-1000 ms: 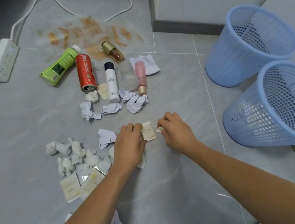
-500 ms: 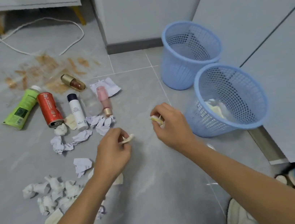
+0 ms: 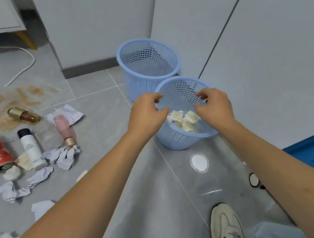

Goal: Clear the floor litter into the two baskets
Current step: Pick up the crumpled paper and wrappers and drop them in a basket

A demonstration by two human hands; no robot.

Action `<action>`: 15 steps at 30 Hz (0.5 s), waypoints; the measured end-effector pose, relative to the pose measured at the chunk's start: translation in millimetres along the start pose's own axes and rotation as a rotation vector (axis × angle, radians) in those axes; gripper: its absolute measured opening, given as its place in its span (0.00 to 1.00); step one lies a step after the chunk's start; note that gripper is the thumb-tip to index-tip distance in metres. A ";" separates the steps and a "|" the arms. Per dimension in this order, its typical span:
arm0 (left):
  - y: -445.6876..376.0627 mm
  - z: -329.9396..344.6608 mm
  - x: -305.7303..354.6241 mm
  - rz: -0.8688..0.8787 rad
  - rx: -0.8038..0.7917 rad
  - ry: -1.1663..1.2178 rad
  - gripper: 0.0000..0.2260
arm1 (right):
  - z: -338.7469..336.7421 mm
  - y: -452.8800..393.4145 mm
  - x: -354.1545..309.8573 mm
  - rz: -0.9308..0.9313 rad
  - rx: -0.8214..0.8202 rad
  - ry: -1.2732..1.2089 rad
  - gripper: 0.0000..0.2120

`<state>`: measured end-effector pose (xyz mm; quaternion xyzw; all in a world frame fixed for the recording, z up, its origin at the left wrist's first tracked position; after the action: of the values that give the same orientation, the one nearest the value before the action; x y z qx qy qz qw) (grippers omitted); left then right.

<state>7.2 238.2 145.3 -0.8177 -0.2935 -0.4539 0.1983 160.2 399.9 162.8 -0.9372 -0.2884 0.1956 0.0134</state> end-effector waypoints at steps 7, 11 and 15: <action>119.1 -76.2 -112.9 -0.188 0.096 -0.122 0.07 | 59.9 74.1 -100.9 -0.424 0.026 -0.150 0.08; 203.9 -114.5 -186.9 -0.437 0.199 -0.126 0.09 | 122.8 144.0 -164.1 -0.661 -0.133 -0.175 0.10; 264.6 -120.9 -228.5 -0.550 0.235 -0.052 0.10 | 186.3 207.1 -196.8 -0.769 -0.429 -0.095 0.15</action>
<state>11.1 -100.0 -4.6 -0.6903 -0.5595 -0.4322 0.1535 52.3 103.6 32.9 -0.7334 -0.6503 0.1549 -0.1231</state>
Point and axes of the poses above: each hand's wrist, its own y-axis away from the middle knuckle, its own z-axis out of the palm, x = y × z, the point moved 5 cm from there along -y, towards the middle knuckle, and after that the axes turned 3 degrees about y, right-handed, at the moved point
